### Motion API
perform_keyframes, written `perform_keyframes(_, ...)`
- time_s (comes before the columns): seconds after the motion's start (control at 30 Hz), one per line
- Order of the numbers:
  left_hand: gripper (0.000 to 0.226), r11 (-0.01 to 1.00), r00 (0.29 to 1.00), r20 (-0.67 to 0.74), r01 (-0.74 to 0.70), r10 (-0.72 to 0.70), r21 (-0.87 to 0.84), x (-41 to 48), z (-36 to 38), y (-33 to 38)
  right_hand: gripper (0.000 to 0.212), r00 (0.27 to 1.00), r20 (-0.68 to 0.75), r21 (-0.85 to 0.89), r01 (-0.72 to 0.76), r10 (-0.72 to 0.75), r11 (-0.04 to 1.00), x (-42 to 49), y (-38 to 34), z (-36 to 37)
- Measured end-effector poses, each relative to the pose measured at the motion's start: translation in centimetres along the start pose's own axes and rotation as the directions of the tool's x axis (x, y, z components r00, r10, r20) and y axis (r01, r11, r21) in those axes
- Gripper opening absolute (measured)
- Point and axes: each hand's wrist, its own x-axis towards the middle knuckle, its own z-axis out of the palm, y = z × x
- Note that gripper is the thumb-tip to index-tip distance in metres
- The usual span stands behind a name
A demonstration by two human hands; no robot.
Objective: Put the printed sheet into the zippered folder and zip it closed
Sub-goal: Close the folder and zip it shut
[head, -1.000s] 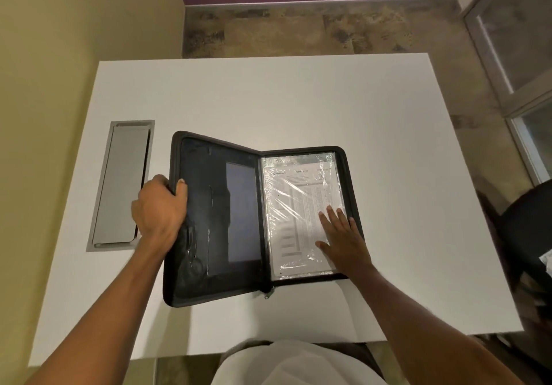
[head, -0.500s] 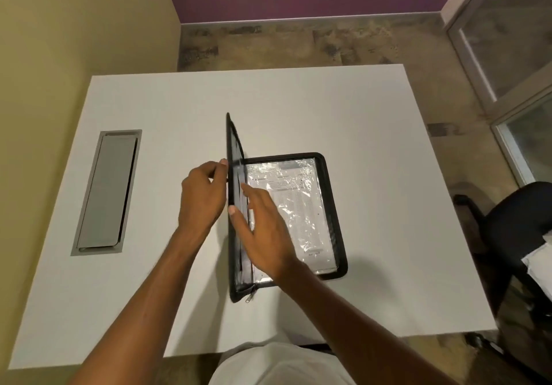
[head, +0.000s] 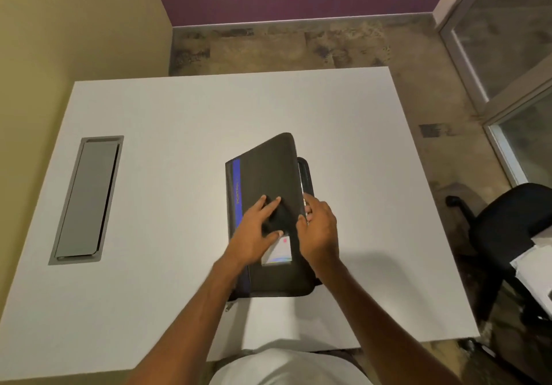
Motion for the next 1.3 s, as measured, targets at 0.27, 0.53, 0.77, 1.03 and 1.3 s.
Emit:
perform_keyframes(0.27,0.083,0.962,0.995,-0.013,0.096,-0.096,0.255,3.9,7.7,-0.5,0.055,0.980,0.139,-0.157,-0.120,0.143,0.980,3.8,6.1,-0.4)
perform_keyframes(0.53,0.076,0.908,0.985,-0.034,0.169,-0.169,0.384,4.7,11.5,-0.8,0.062,0.918,0.362,-0.406,0.000,0.161,0.914,3.6,9.6,1.3)
perform_keyframes(0.77,0.065,0.970,0.997,-0.076,0.051,-0.034,0.237,1.4,8.9,-3.1,0.066,0.942,0.316,-0.530,0.078,0.111,0.844,1.8,8.6,1.6)
perform_keyframes(1.03,0.051,0.981,0.954,-0.299,0.093,-0.040,0.168,-7.1,4.8,-8.7,0.019,0.954,0.299,-0.311,0.132,-0.035,0.941,-6.7,6.7,5.1)
perform_keyframes(1.3,0.021,0.947,0.942,-0.213,0.290,-0.259,0.134,-13.1,4.4,-14.1,0.017,0.890,0.421,-0.304,-0.044,0.176,0.952,-14.4,8.3,11.1)
